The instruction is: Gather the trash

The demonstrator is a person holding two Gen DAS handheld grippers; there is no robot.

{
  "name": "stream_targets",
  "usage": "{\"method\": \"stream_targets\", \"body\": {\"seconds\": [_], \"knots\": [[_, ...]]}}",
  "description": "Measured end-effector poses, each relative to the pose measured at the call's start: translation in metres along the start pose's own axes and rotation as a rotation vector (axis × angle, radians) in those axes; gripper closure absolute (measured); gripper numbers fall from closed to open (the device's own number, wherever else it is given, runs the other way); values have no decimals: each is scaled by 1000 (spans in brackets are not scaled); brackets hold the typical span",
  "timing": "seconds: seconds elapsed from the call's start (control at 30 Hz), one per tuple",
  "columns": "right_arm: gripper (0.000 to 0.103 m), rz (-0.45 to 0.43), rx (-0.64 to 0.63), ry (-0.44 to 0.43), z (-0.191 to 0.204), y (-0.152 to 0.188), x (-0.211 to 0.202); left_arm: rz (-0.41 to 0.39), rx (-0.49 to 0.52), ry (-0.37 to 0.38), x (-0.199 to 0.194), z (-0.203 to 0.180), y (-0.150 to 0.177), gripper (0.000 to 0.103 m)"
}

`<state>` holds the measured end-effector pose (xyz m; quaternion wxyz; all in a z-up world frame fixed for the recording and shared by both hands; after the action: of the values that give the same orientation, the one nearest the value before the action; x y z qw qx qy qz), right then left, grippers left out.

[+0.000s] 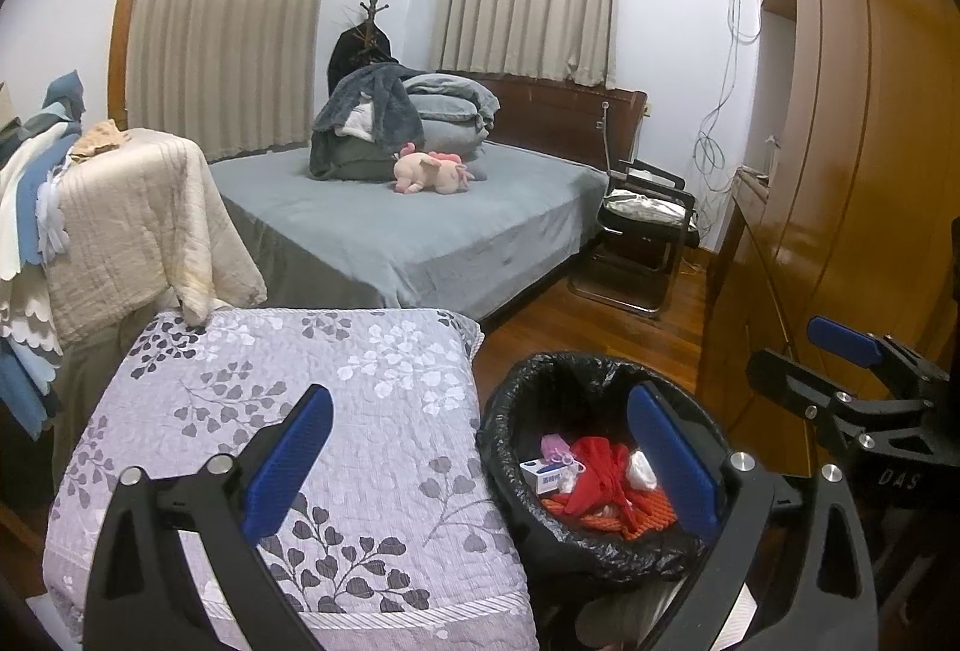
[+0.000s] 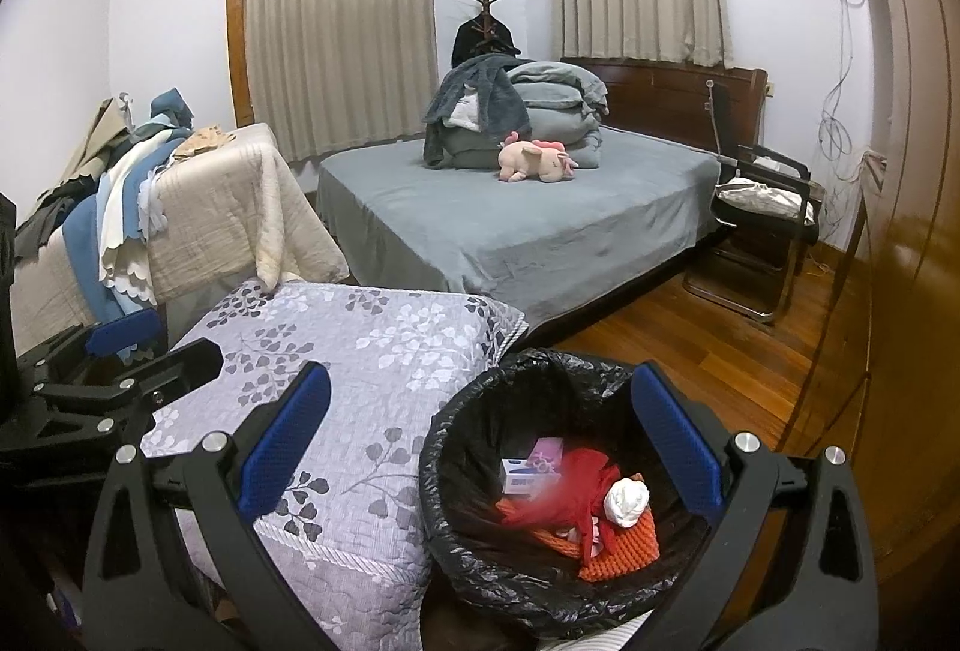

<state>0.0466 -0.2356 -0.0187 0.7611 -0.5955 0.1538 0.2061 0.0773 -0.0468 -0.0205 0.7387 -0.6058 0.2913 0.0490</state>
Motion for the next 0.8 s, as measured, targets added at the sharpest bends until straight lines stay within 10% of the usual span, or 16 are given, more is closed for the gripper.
{"method": "stream_targets", "body": {"seconds": [0.8], "knots": [[5, 1, -2, 0, 2, -1, 0, 1, -2, -2, -1, 3, -2, 6]]}}
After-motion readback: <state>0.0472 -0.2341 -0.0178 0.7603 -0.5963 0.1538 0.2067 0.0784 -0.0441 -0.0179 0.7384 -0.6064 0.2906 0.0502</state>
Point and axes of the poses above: each gripper's, at about its wrist camera, not at the fingertips, and x roughly the way its jaws point, z to its left, y to its underside, the point moved 4 cm from there along x, roughly the way its jaws point, and after that the axes turned 13 degrees about x, right-handed, at the moved point
